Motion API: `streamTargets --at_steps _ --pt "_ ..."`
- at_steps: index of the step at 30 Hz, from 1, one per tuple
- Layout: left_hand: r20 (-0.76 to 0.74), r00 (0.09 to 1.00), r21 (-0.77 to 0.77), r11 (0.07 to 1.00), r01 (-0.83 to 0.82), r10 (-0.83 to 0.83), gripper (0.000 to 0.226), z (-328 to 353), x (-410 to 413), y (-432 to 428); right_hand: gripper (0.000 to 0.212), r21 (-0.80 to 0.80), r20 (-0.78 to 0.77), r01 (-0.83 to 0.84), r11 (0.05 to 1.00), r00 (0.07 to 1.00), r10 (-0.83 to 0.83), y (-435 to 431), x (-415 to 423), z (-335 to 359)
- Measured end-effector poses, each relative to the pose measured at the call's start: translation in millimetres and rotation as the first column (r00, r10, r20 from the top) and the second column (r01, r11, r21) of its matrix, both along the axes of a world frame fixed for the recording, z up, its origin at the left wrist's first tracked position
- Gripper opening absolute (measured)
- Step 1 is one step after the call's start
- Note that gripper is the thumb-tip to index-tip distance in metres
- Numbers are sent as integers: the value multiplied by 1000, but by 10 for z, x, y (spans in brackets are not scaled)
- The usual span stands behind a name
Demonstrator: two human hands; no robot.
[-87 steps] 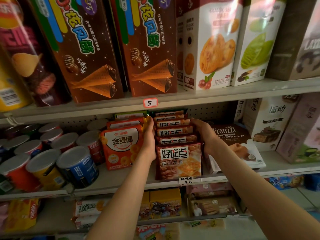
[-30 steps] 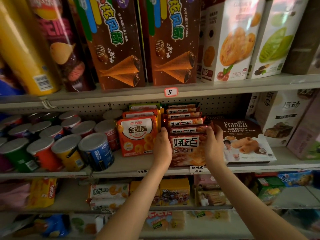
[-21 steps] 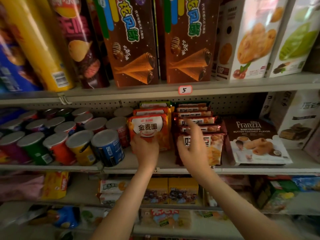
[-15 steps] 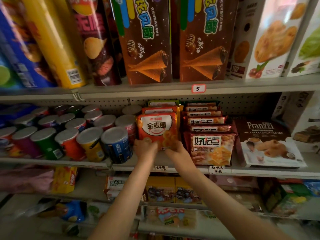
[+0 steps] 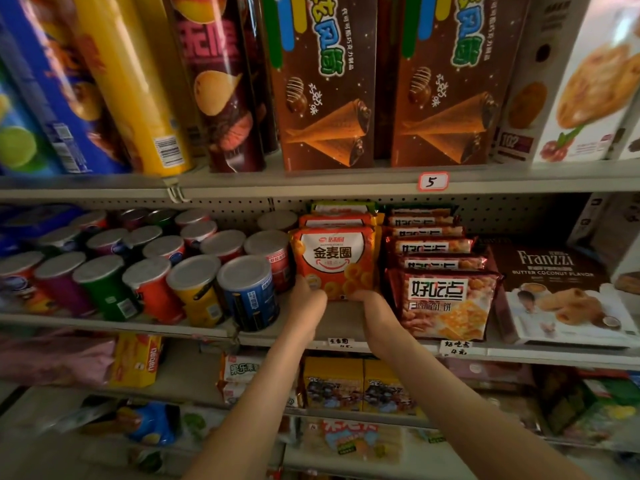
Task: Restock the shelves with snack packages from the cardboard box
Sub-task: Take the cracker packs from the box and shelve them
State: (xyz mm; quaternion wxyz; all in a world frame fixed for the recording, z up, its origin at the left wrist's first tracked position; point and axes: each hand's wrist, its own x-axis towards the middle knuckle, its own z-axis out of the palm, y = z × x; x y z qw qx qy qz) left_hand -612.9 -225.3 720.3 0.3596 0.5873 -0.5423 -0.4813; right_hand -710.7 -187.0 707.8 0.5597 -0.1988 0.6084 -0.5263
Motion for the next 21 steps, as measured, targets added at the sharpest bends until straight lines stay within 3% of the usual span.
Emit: streamTargets --at_steps 5,10,15,19,21 --pt "3 1000 2 1000 15 -15 49 33 86 10 47 27 -90 -17 999 996 19 -17 19 20" --pt "61 998 -147 988 39 -30 41 157 92 34 74 -87 -388 -42 995 922 5 94 87 173" --pt "298 952 -474 876 87 66 40 296 52 -47 60 -401 -672 -142 905 717 -185 165 107 558" --pt "378 920 -537 834 129 100 43 591 24 -175 46 -395 -825 -330 857 539 -173 -31 12 831" --pt "480 877 -531 805 264 29 45 745 6 -308 59 -272 -927 -407 872 353 -124 -262 -89 893"
